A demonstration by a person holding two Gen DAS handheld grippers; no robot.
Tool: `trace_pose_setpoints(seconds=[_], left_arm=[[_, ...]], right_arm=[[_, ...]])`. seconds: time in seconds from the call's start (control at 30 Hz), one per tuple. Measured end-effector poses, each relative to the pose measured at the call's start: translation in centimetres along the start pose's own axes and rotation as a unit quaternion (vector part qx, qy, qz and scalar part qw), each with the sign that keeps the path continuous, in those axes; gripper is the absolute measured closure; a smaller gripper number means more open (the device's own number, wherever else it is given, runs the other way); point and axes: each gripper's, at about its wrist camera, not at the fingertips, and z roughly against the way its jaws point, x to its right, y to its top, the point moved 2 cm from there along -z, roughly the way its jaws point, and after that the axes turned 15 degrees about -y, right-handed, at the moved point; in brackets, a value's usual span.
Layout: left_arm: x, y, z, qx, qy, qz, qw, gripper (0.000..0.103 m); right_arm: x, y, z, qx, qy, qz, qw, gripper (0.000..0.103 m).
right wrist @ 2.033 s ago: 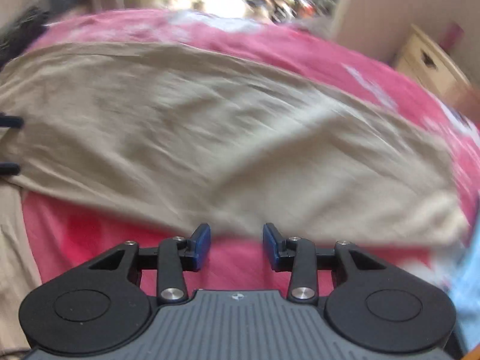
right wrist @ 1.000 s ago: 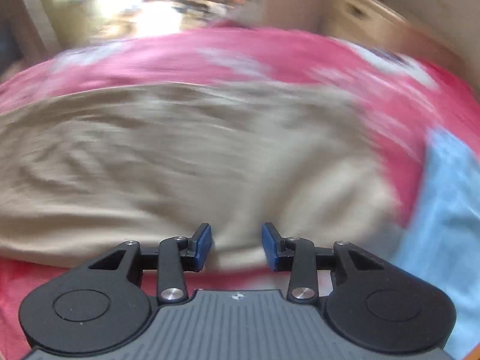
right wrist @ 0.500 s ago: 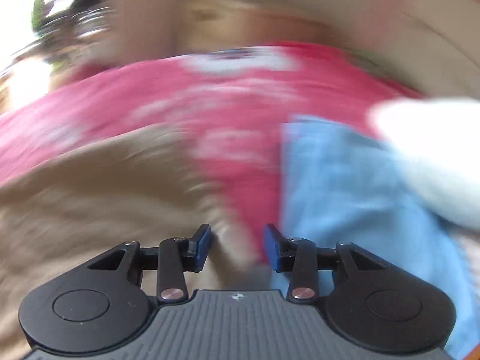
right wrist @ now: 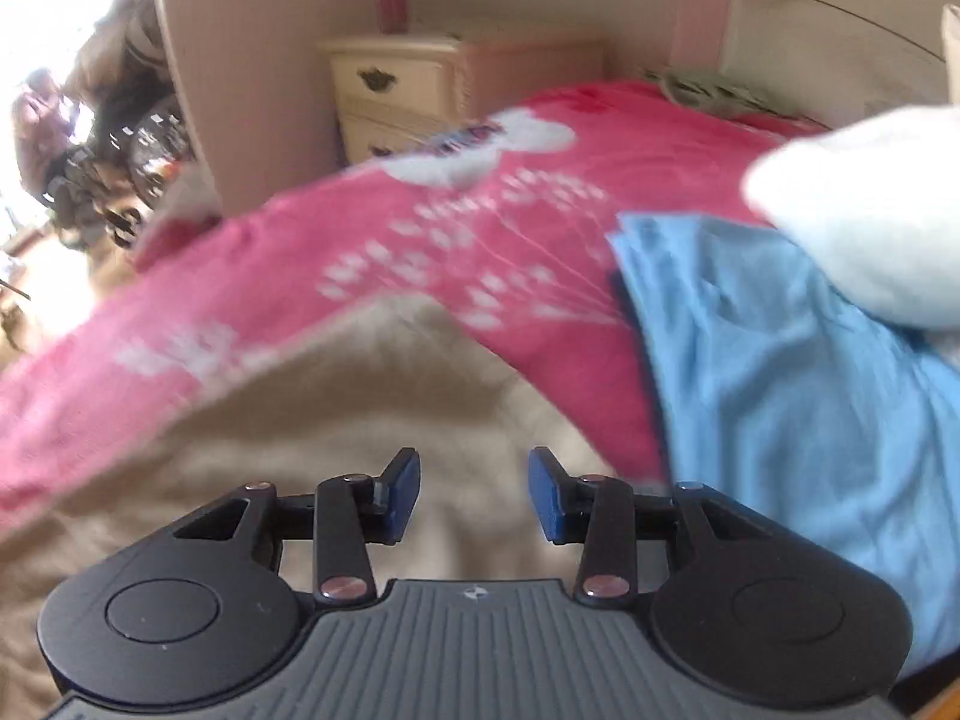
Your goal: Fold clothes
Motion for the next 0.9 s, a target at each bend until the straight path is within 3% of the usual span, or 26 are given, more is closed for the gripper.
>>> trace_pose_setpoints(seconds=[0.13, 0.27, 0.37, 0.7, 0.9], left_arm=[[0.1, 0.0, 0.1, 0.000, 0.003, 0.002, 1.0000, 0.044], [0.3, 0.1, -0.2, -0.003, 0.015, 0.007, 0.9999, 0.042], [0.4, 0.3, -0.2, -0.011, 0.021, 0.009, 0.9997, 0.042], [1.0, 0.8, -0.4, -0.035, 0.037, -0.008, 0.9987, 0.042], [0.8, 0.8, -0.2, -0.035, 0.031, -0.005, 0.9989, 0.042]], right_arm=[[-1.1, 1.0, -0.6, 0.001, -0.004, 0.016, 1.000, 0.061], [-2.0, 1.0, -2.9, -0.011, -0.007, -0.006, 1.000, 0.064], [-3.7, 1.3, -4.7, 0.012, -0.010, 0.010, 1.000, 0.065], [-4.4, 4.9, -7.6, 0.007, -0.006, 0.014, 1.000, 0.065], [-2.0, 5.1, -5.4, 0.004, 0.010, -0.085, 0.996, 0.065]])
